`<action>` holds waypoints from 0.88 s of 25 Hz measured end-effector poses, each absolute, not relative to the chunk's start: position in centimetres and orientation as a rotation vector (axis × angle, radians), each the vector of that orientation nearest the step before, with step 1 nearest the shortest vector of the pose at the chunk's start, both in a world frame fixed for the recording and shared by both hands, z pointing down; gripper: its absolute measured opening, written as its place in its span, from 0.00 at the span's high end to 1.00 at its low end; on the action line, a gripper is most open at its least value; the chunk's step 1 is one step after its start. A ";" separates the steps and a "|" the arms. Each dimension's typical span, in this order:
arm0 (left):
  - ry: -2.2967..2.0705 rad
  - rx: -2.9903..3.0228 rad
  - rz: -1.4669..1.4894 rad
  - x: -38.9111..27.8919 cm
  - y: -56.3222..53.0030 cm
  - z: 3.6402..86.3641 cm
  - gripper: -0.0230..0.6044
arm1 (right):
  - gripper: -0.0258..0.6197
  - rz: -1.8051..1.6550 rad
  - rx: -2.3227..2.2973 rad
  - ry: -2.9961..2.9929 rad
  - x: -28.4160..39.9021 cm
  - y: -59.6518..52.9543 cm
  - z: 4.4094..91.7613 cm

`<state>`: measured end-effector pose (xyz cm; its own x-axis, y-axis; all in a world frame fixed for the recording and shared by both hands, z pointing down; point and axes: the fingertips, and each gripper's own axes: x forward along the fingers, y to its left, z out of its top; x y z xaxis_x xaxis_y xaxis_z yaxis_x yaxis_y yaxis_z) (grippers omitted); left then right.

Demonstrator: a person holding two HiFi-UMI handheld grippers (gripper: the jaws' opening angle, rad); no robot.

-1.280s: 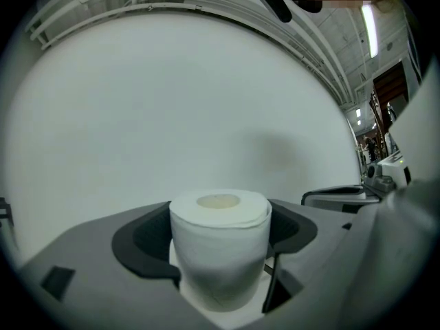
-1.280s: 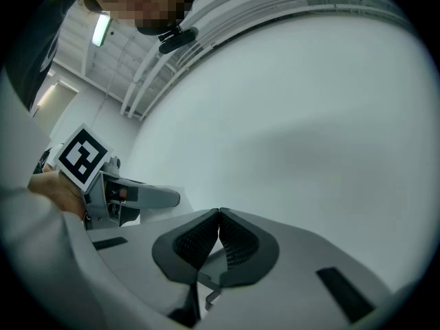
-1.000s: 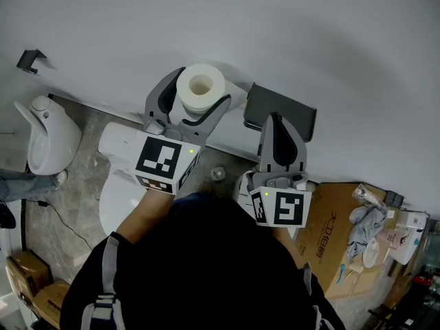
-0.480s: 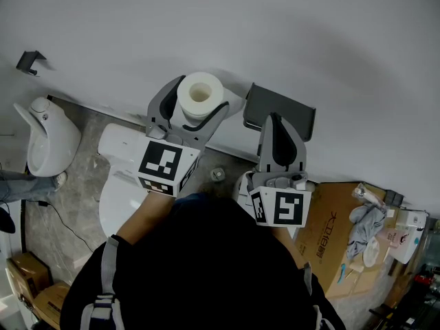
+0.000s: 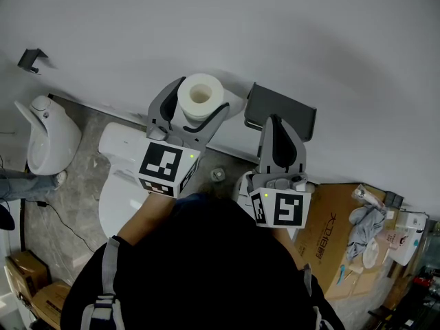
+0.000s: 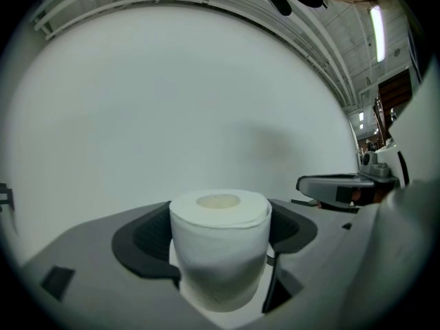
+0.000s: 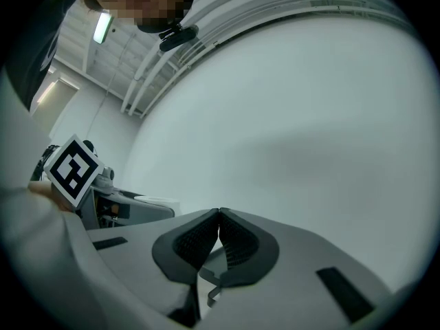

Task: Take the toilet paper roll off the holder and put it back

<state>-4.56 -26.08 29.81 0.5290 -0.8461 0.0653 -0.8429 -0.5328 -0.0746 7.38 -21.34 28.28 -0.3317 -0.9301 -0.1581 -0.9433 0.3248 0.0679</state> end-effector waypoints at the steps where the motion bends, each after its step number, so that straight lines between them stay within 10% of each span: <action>1: 1.501 -2.716 -0.143 -4.6 -26.0 29.7 0.33 | 0.92 0.225 -1.760 2.483 7.4 -21.3 28.3; 22: 1.460 -2.684 -0.090 -3.8 -25.4 27.1 0.33 | 0.92 0.239 -1.777 2.451 8.4 -20.0 28.0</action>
